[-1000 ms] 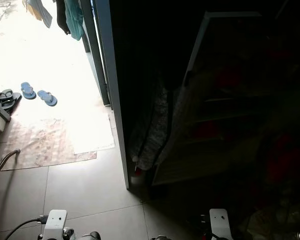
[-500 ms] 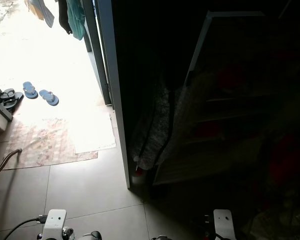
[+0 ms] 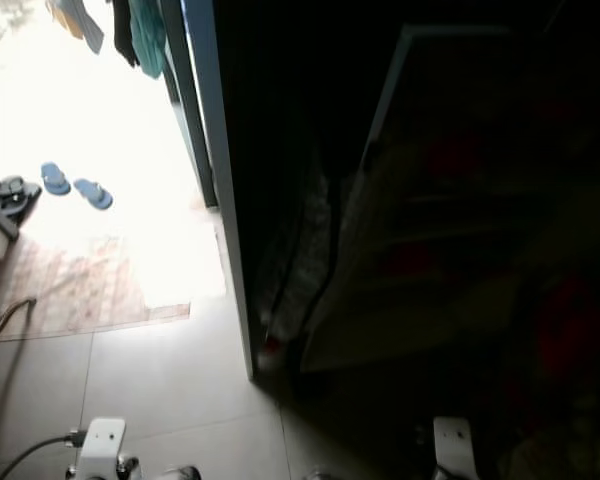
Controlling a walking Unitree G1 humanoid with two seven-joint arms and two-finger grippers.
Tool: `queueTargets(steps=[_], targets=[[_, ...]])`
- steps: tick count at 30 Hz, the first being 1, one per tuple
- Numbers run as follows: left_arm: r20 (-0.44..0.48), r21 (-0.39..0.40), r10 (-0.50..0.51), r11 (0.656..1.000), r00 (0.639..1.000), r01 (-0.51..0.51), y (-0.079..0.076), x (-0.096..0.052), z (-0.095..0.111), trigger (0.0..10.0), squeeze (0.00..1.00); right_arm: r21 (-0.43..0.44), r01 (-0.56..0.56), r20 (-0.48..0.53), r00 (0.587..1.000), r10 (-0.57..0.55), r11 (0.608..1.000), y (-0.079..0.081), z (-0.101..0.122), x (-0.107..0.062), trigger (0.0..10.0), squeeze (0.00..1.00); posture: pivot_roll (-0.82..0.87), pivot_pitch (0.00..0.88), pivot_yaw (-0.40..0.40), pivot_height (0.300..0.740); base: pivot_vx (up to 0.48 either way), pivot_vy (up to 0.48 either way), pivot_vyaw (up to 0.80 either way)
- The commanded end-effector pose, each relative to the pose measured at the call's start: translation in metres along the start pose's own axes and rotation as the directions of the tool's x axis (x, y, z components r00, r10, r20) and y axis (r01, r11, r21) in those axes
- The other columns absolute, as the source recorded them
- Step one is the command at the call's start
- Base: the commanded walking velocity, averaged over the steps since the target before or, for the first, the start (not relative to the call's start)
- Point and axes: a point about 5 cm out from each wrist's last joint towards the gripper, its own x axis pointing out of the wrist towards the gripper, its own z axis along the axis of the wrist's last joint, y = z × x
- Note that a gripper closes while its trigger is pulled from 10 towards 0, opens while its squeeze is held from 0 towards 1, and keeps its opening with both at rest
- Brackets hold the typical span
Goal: Restocking fridge
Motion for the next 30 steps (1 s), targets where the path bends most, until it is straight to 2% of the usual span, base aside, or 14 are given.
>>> queueTargets(steps=[1,14,23,30], targets=[[-0.035,0.012,-0.023,1.0,0.999,0.024,-0.008,-0.002,-0.01,10.0,0.0,-0.001,0.012,-0.027,1.0,-0.012,1.0,-0.004,-0.01,0.0,10.0,0.0,-0.02,0.187,-0.057,0.74,0.0,-0.349,0.0],[-0.036,0.012,-0.025,1.0,0.999,0.025,-0.008,-0.002,-0.01,10.0,0.0,-0.004,0.021,-0.023,1.0,-0.021,1.0,-0.005,-0.009,0.0,10.0,0.0,-0.03,0.188,-0.059,0.74,0.0,-0.323,0.0],[-0.037,0.014,-0.024,1.0,0.999,0.024,-0.008,-0.002,-0.011,10.0,0.0,-0.005,0.003,-0.017,1.0,-0.003,1.0,0.002,-0.007,-0.001,10.0,0.0,-0.02,0.189,-0.058,0.74,0.0,-0.296,0.0],[-0.037,0.014,-0.024,1.0,0.999,0.025,-0.008,-0.002,-0.01,10.0,0.0,0.007,-0.037,-0.012,0.999,0.037,0.999,0.008,-0.005,-0.002,10.0,0.0,-0.02,0.189,-0.058,0.74,0.0,0.0,0.0]])
